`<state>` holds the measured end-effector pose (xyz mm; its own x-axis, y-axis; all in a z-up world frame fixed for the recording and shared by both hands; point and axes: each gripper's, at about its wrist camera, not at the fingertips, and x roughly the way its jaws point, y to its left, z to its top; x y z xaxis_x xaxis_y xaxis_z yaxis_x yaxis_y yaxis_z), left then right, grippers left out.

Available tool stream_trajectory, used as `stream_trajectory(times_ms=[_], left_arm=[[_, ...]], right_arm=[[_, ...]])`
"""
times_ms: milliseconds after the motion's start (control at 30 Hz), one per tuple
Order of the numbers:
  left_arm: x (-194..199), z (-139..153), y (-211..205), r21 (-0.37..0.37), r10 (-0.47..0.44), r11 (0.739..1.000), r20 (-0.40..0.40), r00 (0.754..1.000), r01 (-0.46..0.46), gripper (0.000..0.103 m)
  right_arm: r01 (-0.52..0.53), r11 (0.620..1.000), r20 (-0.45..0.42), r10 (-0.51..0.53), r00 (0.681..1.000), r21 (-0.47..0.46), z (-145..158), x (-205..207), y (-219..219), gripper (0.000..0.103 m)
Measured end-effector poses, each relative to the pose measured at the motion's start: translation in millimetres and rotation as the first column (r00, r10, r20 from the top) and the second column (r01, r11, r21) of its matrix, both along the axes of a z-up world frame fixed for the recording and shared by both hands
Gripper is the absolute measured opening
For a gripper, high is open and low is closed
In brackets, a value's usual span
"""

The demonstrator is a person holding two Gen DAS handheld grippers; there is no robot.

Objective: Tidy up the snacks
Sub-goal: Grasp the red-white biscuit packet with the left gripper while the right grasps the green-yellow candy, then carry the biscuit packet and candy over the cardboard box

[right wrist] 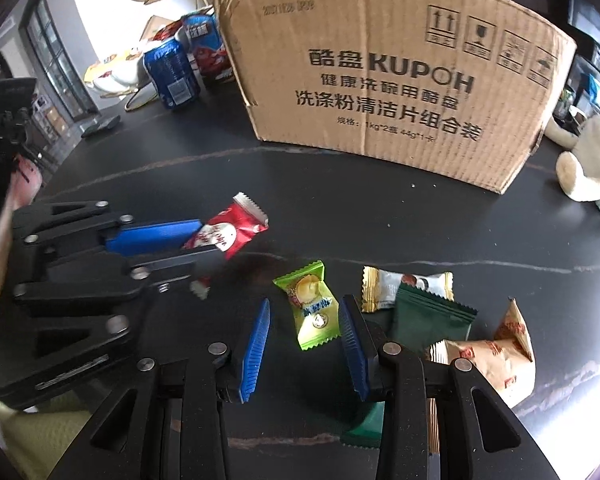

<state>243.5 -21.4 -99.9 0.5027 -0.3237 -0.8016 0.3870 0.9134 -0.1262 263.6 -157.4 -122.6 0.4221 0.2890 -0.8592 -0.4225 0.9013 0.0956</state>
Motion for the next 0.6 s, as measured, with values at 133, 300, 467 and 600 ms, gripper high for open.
stream_trajectory(times_ms=[133, 300, 467, 600], left_arm=[[0.4, -2.8, -3.4, -0.01, 0.015, 1.0, -0.006, 1.0, -0.015, 0.022], [1.4, -6.3, -0.1, -0.014, 0.04, 0.999, -0.018, 0.999, -0.041, 0.022], [0.1, -2.7, 0.3, -0.013, 0.055, 0.998, -0.006, 0.998, -0.055, 0.022], [-2.9, 4.2, -0.3, -0.012, 0.068, 0.998, 0.011, 0.998, -0.068, 0.022]], right_arm=[[-0.016, 0.999, 0.001, 0.016, 1.0, -0.038, -3.8, 3.0, 4.6, 0.037], [-0.025, 0.998, 0.004, 0.025, 1.0, -0.064, -8.0, 4.4, 7.1, 0.031], [-0.027, 0.998, 0.021, 0.028, 0.999, -0.065, -8.8, 5.1, 10.9, 0.026], [-0.021, 0.998, 0.033, 0.023, 0.999, -0.054, -5.6, 3.9, 8.2, 0.02]])
